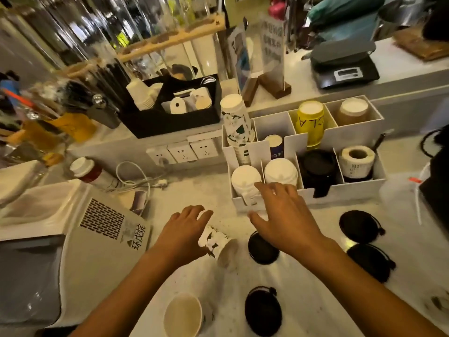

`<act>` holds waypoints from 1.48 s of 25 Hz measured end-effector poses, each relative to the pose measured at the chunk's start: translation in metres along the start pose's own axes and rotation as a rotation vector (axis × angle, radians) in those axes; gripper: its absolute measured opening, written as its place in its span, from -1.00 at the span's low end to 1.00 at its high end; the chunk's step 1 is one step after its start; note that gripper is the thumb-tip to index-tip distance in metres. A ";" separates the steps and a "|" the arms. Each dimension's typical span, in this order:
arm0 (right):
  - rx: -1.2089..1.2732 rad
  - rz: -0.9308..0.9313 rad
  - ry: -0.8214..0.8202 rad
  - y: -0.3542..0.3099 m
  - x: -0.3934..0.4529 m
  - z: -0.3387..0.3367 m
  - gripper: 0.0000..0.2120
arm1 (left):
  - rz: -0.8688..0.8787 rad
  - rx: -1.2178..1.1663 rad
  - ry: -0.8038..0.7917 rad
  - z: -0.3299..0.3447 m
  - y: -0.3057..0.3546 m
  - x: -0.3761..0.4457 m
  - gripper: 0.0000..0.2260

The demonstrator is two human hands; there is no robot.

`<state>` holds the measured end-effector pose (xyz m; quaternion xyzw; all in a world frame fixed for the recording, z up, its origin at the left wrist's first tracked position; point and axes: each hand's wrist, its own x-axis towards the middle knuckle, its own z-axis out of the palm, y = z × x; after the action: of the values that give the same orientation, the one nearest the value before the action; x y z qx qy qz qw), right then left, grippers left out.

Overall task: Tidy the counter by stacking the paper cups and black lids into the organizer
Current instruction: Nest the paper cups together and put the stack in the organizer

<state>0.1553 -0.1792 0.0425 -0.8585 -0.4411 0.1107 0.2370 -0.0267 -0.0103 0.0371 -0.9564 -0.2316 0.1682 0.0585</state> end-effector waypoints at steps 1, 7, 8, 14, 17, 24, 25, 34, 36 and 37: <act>-0.011 0.010 -0.005 -0.004 -0.002 0.013 -0.37 | 0.029 0.004 -0.030 0.012 -0.007 0.005 -0.17; -0.045 0.084 -0.182 -0.029 -0.007 0.102 -0.24 | 0.140 -0.008 -0.144 0.077 -0.033 0.035 -0.06; -0.053 0.106 -0.221 -0.032 -0.007 0.115 -0.21 | 0.157 -0.017 -0.157 0.085 -0.035 0.039 -0.05; -0.081 0.214 -0.365 -0.036 -0.012 0.165 0.01 | 0.209 -0.043 -0.201 0.117 -0.037 0.058 -0.06; -0.110 0.225 -0.371 -0.039 -0.013 0.175 -0.08 | 0.229 -0.027 -0.150 0.125 -0.036 0.061 -0.24; 0.026 0.158 -0.307 -0.035 -0.016 0.158 -0.17 | 0.236 -0.177 0.025 0.107 -0.043 0.050 -0.39; 0.062 0.134 -0.288 -0.032 -0.015 0.150 -0.16 | 0.232 -0.213 0.061 0.101 -0.043 0.046 -0.39; 0.319 0.009 -0.130 -0.022 -0.014 0.057 -0.16 | 0.097 -0.484 0.256 0.032 -0.026 0.007 -0.29; 0.414 0.031 -0.110 -0.016 -0.020 0.038 -0.14 | 0.054 -0.509 0.278 0.018 -0.010 -0.001 -0.28; 0.474 0.055 -0.091 -0.012 -0.022 0.030 -0.14 | 0.032 -0.530 0.284 0.012 -0.002 -0.004 -0.29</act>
<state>0.1217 -0.1821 0.0228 -0.7847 -0.3895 0.2562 0.4085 -0.0354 -0.0100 0.0270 -0.9558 -0.2418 -0.0328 -0.1638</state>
